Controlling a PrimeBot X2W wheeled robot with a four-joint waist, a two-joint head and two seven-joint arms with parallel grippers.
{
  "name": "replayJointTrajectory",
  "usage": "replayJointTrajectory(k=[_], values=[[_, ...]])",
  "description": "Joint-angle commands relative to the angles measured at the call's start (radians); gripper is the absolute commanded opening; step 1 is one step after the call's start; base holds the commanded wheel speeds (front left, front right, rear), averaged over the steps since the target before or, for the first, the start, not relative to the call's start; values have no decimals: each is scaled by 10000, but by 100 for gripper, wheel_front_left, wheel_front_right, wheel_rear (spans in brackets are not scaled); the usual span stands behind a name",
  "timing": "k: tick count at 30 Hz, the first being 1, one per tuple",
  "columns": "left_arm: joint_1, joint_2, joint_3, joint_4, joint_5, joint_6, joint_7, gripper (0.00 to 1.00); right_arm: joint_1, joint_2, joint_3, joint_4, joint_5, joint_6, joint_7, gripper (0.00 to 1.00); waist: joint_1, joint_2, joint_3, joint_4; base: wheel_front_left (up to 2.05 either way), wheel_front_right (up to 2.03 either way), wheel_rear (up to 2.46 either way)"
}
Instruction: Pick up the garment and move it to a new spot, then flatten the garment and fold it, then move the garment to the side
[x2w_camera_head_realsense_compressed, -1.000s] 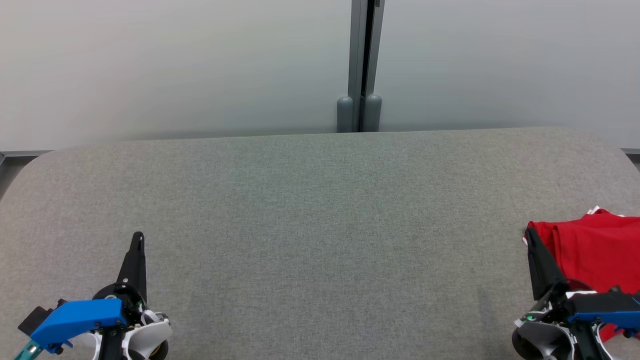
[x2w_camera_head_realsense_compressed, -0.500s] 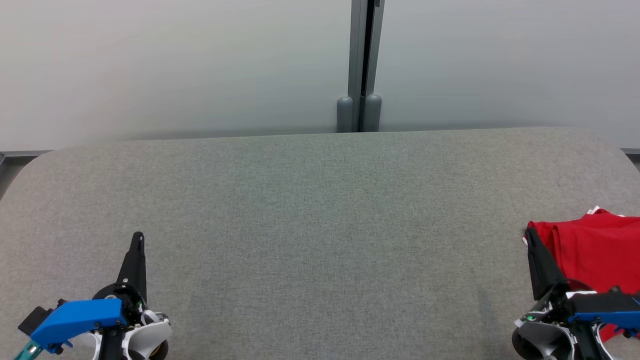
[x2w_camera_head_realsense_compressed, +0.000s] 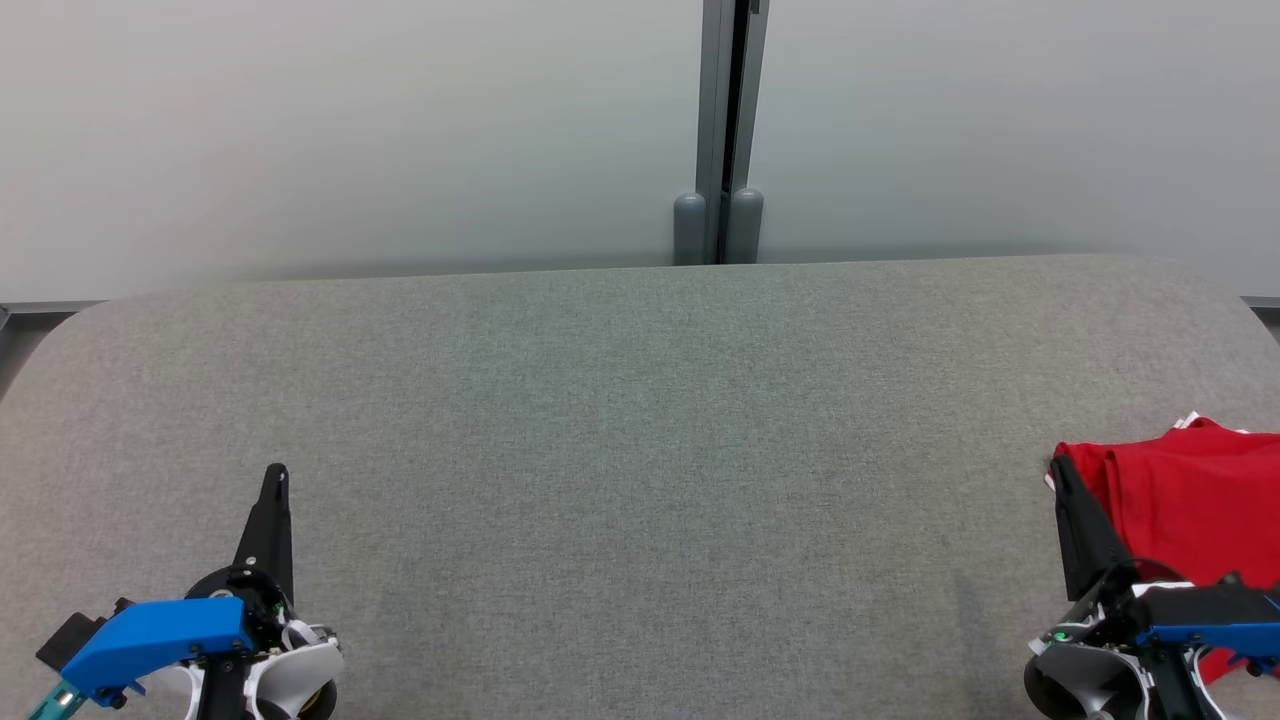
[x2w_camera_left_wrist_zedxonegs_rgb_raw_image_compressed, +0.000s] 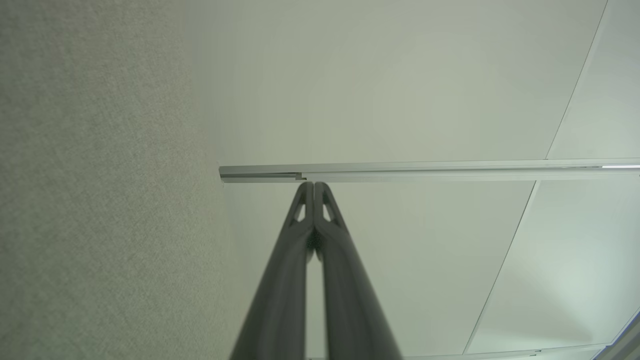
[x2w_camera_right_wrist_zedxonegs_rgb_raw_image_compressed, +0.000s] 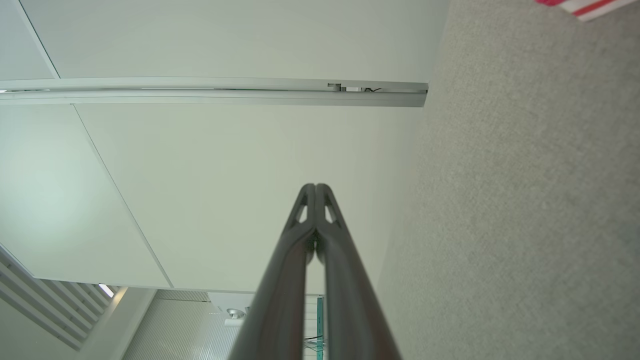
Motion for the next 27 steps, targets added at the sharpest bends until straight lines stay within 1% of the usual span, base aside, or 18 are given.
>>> replayJointTrajectory(k=[1,27], values=[[-92,-16,12,-53,-31,-18,36,0,128,-66,-24,-35,27,7,48,0,0,-1,0,1,0,0,0],[-92,-16,11,-54,-33,-18,34,0,127,-67,-21,-35,28,7,45,0,0,-1,0,1,0,0,0]])
